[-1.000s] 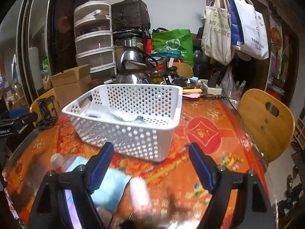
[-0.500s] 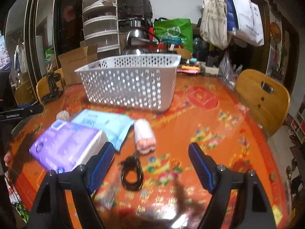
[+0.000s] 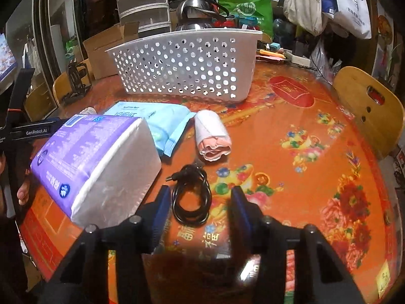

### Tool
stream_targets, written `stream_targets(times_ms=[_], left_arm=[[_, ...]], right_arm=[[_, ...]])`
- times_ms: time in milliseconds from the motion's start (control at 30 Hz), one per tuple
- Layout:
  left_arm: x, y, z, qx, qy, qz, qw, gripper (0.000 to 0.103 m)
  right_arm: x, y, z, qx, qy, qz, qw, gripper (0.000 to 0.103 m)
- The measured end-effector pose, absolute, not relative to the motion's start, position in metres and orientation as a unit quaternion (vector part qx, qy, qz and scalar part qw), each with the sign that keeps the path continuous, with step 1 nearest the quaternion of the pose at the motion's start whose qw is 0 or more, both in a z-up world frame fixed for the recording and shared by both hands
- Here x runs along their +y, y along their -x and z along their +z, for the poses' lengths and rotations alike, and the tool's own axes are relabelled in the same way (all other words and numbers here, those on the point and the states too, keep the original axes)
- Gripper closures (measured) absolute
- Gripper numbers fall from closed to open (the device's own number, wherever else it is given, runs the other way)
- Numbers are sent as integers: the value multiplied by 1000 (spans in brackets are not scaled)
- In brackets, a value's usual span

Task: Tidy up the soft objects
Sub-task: 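Move both tools back to the remaining items on the table, then grasp the black cable with the right tool while the left grasps the white ridged object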

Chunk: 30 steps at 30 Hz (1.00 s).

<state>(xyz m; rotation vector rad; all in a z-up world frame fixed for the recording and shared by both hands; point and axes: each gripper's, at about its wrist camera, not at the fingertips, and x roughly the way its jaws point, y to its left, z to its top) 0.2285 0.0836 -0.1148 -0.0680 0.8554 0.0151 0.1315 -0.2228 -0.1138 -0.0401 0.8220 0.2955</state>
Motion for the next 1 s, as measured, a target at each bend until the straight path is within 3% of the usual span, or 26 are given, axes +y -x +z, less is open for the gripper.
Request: stream_targets(times_ms=[133,233,633,700,867,900,1000], left_arm=[[81,-235,-119,421,25,10,907,0],[77,-237,-123,424,17,12,905,3],[79,-251,-128,431,16,14,902,46],[78,-251,-129,429,15,12,903,62],[83,-252,-130,431,34,4,902,63],[84,-252,-131,430,38,5,902,63],[88,-249,-128,418,46,10,907,63]], right_arm=[[-218,-133,-117,405,21,151,902,75],[-217,-133,-117,404,25,149,902,75],[-216,-133,-116,403,27,149,903,76],[-216,-133,-116,402,29,148,903,76],[-216,-132,-115,400,35,144,905,76],[-215,-131,-114,397,36,143,906,86],[-217,-129,-113,392,33,142,908,92]])
